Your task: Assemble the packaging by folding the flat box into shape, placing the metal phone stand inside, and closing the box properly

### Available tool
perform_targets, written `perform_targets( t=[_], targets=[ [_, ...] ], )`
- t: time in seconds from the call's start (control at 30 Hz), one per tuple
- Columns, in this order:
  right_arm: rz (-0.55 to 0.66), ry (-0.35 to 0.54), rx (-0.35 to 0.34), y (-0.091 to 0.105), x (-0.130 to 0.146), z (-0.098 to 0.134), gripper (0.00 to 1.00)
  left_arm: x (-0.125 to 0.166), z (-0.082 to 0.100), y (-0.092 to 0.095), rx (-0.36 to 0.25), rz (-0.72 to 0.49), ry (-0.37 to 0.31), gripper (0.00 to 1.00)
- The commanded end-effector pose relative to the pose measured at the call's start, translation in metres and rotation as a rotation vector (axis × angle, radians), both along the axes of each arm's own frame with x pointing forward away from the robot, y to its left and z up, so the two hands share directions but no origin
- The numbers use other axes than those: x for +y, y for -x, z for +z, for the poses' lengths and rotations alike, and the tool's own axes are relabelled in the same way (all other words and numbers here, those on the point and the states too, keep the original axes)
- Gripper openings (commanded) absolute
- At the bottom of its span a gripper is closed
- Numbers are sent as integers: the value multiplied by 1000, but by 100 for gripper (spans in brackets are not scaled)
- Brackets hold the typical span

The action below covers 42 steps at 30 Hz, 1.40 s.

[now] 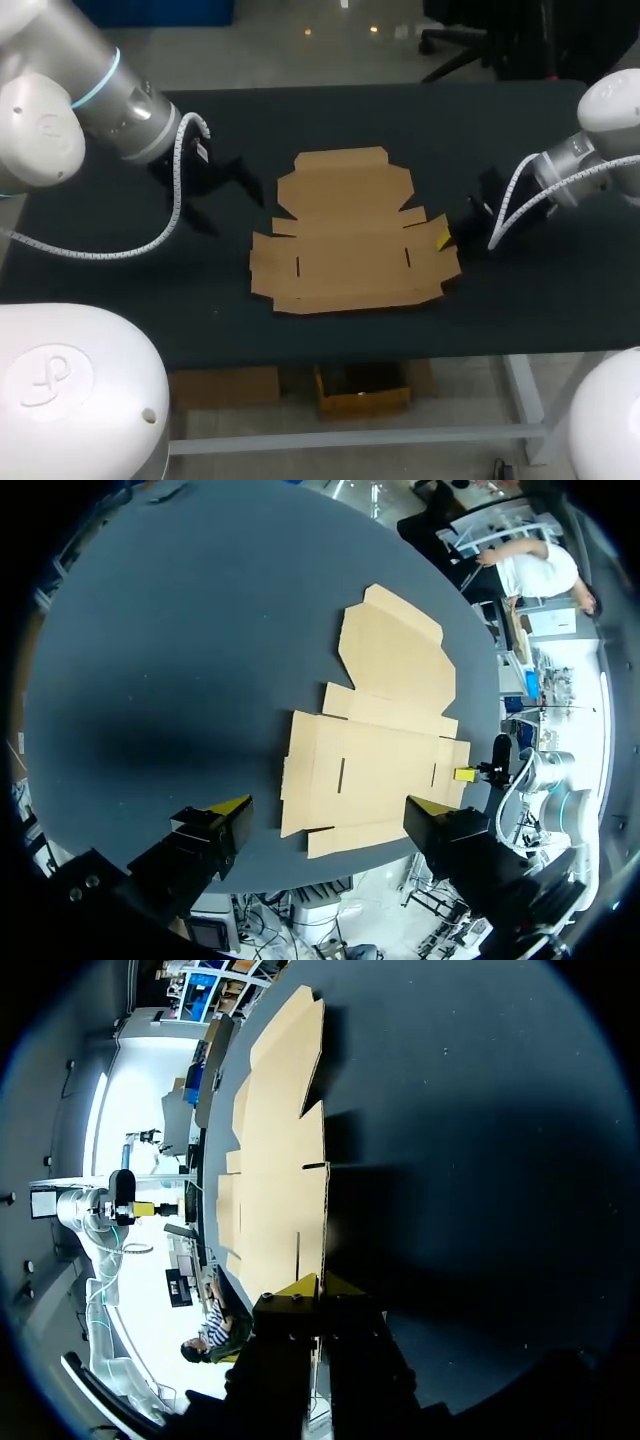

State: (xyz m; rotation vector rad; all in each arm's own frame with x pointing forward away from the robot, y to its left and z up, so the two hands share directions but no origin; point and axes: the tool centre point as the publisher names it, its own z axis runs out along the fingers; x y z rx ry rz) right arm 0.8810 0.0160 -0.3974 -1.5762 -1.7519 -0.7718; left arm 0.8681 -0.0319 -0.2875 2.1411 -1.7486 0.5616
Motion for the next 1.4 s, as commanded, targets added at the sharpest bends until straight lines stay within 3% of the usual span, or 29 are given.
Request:
perform_targets(
  t=[0.03, 0.07, 0.1, 0.13, 0.17, 0.6, 0.9, 1.03, 1.07, 1.1, 1.13, 1.17, 1.2, 1.23, 1.27, 1.33, 1.4],
  targets=[
    [-7, -3, -2, 4, -1, 0, 40, 0, 0, 1, -3, 0, 0, 100],
    [-10, -4, 0, 5, -2, 1, 49, 1, 1, 1, -3, 1, 0, 100],
    [-17, -3, 1, 5, -3, 2, 77, 2, 1, 1, -3, 2, 0, 100],
    [-21, -3, 1, 6, -5, 4, 94, 2, 1, 1, -3, 2, 0, 100],
    [-26, -1, -1, 6, -7, 5, 100, 3, 2, 1, -4, 3, 0, 100],
    [-78, 81, -36, -3, -37, 41, 100, 8, 15, -10, -36, 3, -29, 100],
    [-122, 108, -126, -17, -56, 66, 100, 18, 22, -21, -64, -37, 1, 100],
    [-138, 116, -161, -26, -62, 72, 96, 23, 22, -28, -90, -57, 3, 100],
    [-145, 118, -167, -30, -64, 74, 95, 25, 23, -31, -94, -59, 3, 91],
    [-150, 118, -177, -32, -65, 75, 93, 27, 23, -33, -103, -61, -1, 73],
    [-153, 119, -184, -35, -65, 76, 89, 28, 23, -36, -117, -70, -1, 45],
    [-159, 122, -190, -37, -66, 77, 82, 30, 24, -40, -115, -71, -1, 31],
    [-161, 124, -190, -40, -67, 77, 73, 31, 24, -43, -116, -71, -3, 11],
    [-163, 123, -195, -42, -67, 78, 63, 31, 24, -46, -122, -76, -8, 0],
    [-166, 127, -200, -44, -67, 78, 49, 32, 25, -49, -123, -78, -9, 0],
    [-172, 134, -209, -47, -67, 79, 36, 31, 24, -54, -128, -90, -20, 0],
    [-179, 145, -224, -49, -65, 79, 8, 29, 22, -59, -133, -98, -29, 0]
  ],
)
